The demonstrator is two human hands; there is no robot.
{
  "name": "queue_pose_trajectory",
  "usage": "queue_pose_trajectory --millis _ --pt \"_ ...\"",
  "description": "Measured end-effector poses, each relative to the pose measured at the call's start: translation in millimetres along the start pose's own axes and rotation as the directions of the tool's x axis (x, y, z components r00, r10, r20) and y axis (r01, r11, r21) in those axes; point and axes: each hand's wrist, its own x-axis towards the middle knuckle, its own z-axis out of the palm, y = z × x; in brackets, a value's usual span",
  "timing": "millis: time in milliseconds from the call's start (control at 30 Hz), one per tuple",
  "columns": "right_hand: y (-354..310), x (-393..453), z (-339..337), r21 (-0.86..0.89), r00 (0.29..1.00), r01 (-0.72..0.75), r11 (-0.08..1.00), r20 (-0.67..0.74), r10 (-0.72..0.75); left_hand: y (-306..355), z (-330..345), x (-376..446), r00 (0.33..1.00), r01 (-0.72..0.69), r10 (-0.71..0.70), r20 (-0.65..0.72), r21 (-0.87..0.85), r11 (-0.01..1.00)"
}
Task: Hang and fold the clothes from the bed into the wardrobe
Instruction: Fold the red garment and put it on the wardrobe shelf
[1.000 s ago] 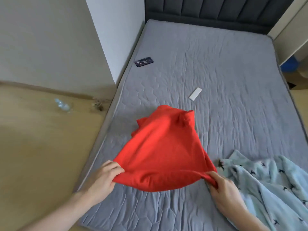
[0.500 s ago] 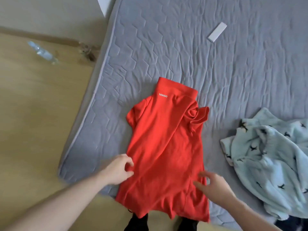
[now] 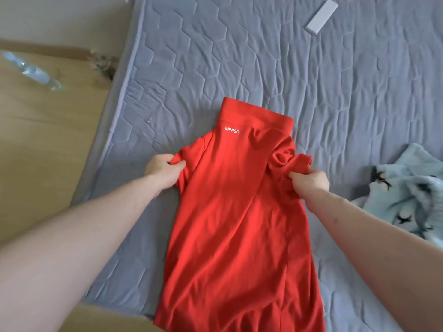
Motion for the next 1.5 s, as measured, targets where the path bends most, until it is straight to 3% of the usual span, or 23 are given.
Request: queue_pose_trajectory --millis 133,300,400,500,567,667,800,900,1000,1100,1200,1333,1500 --pt "8 -12 -25 0.262 0.949 0.052 0.964 -0.313 0.034 -7 -25 -7 0.937 -0.103 0.026 -0.349 -0.204 0.973" --pt "21 1 -66 0.283 0.892 0.066 0.957 -0.446 0.071 -38 -62 -5 0.902 -0.023 -0.141 -0.408 -0.373 0.928" --pt "32 20 -71 0.233 0.925 -0.045 0.971 -0.357 0.129 -59 -72 7 0.895 0.155 -0.282 -0.344 -0.354 0.922" --pt "40 39 -65 0.192 0.952 -0.138 0.972 -0.245 0.183 -73 -69 18 0.897 0.384 -0.43 -0.103 -0.3 0.873" --pt "45 40 -56 0.195 0.94 -0.141 0.971 -0.283 0.193 -71 -63 22 0.891 0.432 -0.453 0.024 -0.348 0.832" --pt "57 6 -36 0.187 0.932 -0.077 0.979 -0.336 0.137 -66 -58 28 0.912 0.397 -0.407 0.05 -0.357 0.845" --pt "94 -57 -14 0.083 0.97 -0.128 0.988 -0.198 0.143 -76 -54 15 0.898 0.377 -0.437 -0.045 -0.432 0.819" --pt "134 -98 -2 -0.112 0.988 -0.149 0.982 0.017 0.152 -97 -36 -42 0.883 0.445 -0.467 0.059 -0.422 0.79" --pt "170 -124 4 -0.272 0.97 -0.152 0.95 0.142 0.196 -123 -7 -122 0.881 0.443 -0.38 0.28 -0.212 0.871" --pt "199 -135 -2 -0.277 0.964 -0.158 0.948 0.166 0.209 -149 25 -187 0.838 0.392 -0.372 0.399 0.033 0.919" --pt "215 -139 -16 -0.255 0.943 -0.203 0.945 0.21 0.259 -172 48 -227 0.852 0.336 -0.345 0.395 0.094 0.937" --pt "231 -135 -40 -0.388 0.955 -0.127 0.913 0.2 0.217 -185 51 -255 0.884 0.429 -0.426 0.192 0.032 0.903" --pt "242 -133 -59 -0.554 0.933 0.026 0.832 0.313 0.18 -198 56 -265 0.831 0.414 -0.432 0.35 0.131 0.901"
